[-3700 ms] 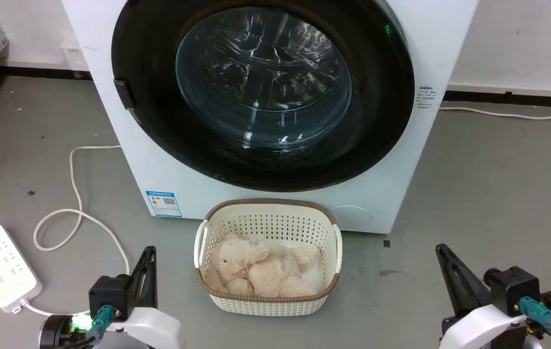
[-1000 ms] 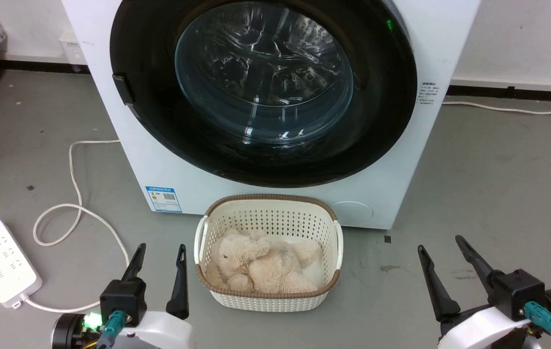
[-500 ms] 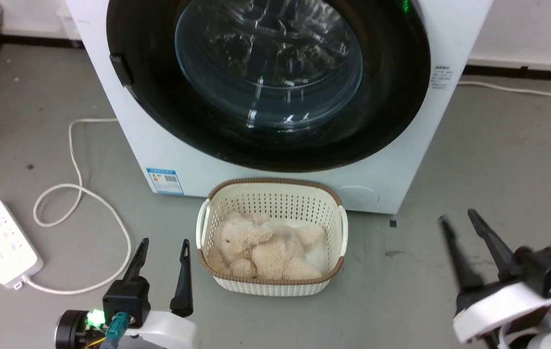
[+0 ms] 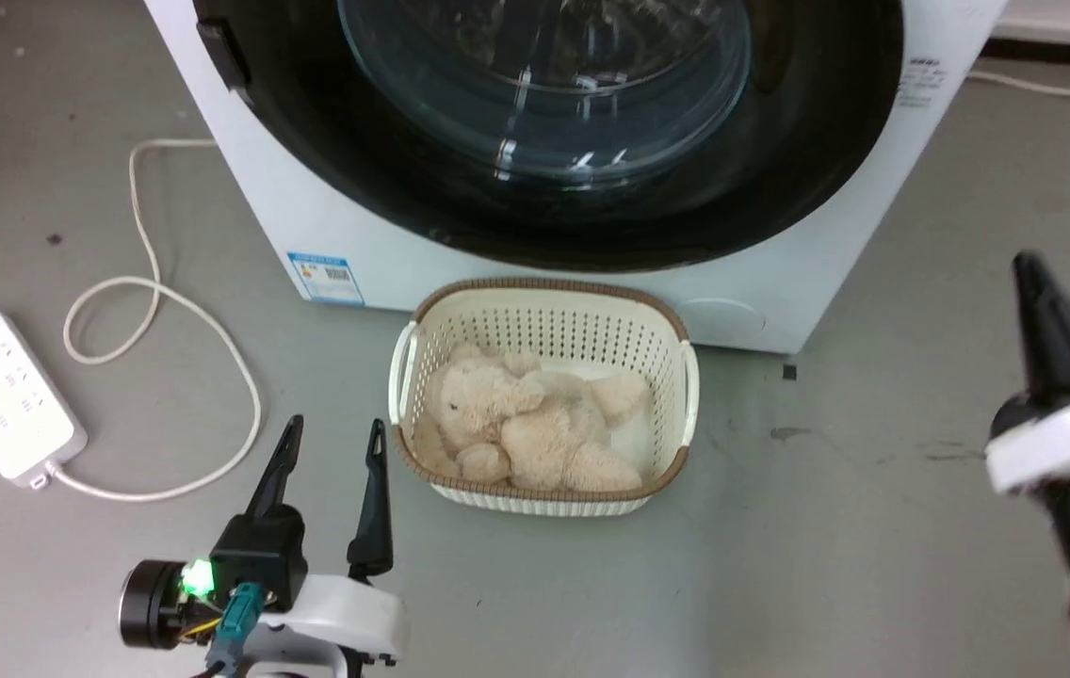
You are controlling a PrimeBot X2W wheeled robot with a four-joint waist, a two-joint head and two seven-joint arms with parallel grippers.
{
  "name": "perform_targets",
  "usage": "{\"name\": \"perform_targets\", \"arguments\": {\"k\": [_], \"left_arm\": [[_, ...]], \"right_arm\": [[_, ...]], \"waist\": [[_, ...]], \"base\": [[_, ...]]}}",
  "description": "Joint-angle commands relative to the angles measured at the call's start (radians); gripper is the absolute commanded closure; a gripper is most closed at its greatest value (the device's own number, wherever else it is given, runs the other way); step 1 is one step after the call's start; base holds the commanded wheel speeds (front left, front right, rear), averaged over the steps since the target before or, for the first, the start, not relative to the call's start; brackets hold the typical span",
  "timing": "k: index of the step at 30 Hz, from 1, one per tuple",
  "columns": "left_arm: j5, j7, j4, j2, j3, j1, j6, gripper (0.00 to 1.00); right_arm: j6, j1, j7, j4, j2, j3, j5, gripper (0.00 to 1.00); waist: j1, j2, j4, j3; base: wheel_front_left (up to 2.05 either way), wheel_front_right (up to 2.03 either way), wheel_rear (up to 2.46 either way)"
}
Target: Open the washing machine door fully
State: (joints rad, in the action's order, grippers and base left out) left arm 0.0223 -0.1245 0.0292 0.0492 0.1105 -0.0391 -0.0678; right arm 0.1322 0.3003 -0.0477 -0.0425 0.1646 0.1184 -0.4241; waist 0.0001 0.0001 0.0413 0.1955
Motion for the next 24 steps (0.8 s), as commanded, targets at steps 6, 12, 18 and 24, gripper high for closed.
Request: {"name": "perform_targets", "arguments": {"k": [6, 12, 18, 24], "left_arm": [[0.005, -0.021, 0.010, 0.001, 0.013, -0.035, -0.013, 0.00], [0.004, -0.034, 0.012, 0.001, 0.028, -0.044, -0.019, 0.00], [0.007, -0.046, 0.019, 0.001, 0.043, -0.061, -0.026, 0.00], [0.010, -0.059, 0.029, 0.001, 0.047, -0.071, -0.041, 0.00]], "right_arm": [[-0.001, 0.154, -0.098, -0.075, 0.010, 0.055, -0.160, 1.00], [-0.001, 0.272, -0.195, -0.161, 0.025, 0.081, -0.263, 1.00], [-0.001, 0.395, -0.296, -0.255, 0.051, 0.121, -0.350, 1.00], [-0.001, 0.515, -0.404, -0.350, 0.078, 0.150, -0.408, 1.00]], "waist": [[-0.0001, -0.0001, 0.015, 0.048], [-0.0001, -0.0001, 0.027, 0.081], [-0.0001, -0.0001, 0.048, 0.123], [-0.0001, -0.0001, 0.067, 0.161]], "base": [[0.00, 0.00, 0.00], [0.00, 0.00, 0.00], [0.00, 0.00, 0.00], [0.00, 0.00, 0.00]]}}
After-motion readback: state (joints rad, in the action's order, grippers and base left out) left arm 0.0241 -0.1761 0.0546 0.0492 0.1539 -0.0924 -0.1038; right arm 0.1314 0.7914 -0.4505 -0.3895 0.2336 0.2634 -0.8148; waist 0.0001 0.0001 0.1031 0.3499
